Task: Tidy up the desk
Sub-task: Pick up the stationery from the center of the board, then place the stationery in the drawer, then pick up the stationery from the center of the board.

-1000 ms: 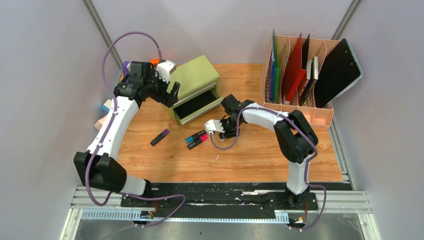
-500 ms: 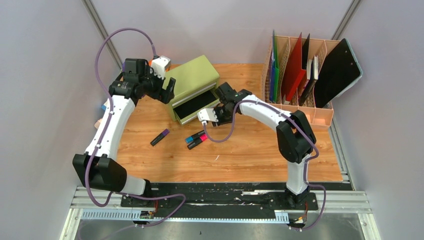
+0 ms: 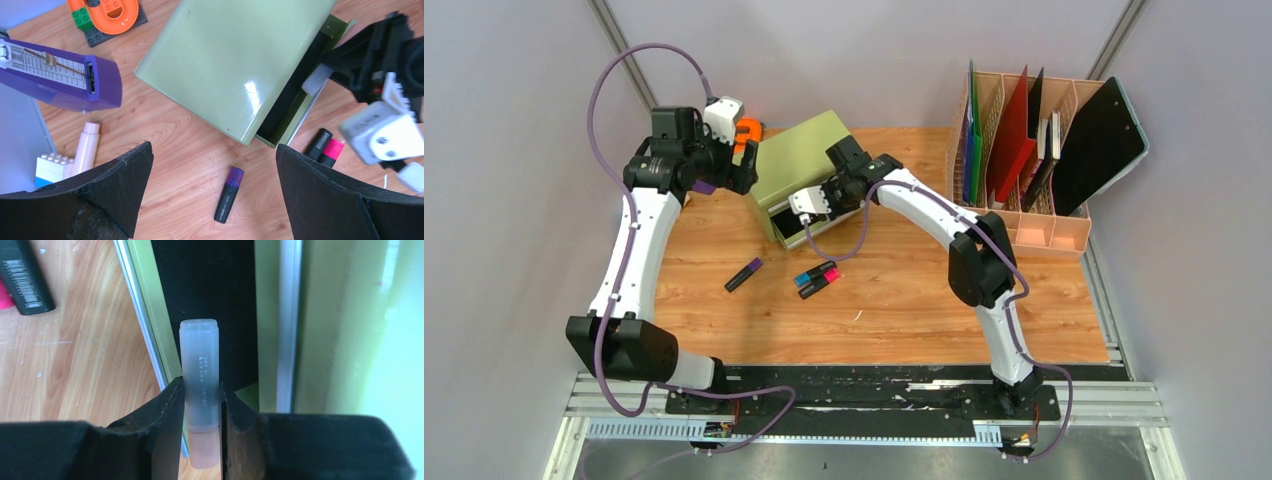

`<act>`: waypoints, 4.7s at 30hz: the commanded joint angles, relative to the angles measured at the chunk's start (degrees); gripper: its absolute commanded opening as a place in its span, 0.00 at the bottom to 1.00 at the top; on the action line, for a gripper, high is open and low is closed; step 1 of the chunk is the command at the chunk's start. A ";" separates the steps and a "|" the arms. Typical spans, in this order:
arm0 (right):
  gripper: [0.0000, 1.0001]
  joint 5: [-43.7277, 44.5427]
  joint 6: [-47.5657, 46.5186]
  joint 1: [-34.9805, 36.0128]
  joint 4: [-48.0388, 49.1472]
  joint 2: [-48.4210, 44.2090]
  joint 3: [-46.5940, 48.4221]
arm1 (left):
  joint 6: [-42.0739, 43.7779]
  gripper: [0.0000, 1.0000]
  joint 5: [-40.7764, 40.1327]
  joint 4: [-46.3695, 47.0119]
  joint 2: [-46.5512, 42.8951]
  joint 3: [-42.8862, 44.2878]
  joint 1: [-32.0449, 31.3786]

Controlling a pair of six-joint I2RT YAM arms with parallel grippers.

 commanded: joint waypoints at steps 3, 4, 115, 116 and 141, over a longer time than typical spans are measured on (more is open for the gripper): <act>0.37 1.53 -2.23 0.92 2.42 4.57 4.84 | -1.33 1.00 0.36 -0.21 -1.63 2.07 0.75; 0.42 1.64 -1.86 1.03 2.97 4.49 4.69 | -1.37 1.00 0.47 -0.21 -1.76 2.01 0.81; 0.23 -7.77 13.30 8.27 3.50 5.73 -13.90 | -3.42 1.00 2.79 1.51 -2.17 -0.74 2.68; 0.20 -7.69 13.24 8.34 3.48 5.52 -13.71 | -3.42 1.00 2.85 1.54 -2.16 -0.76 2.68; 0.05 1.34 5.80 6.75 0.40 -2.37 -1.07 | -3.72 1.00 2.86 1.33 -1.80 0.27 2.68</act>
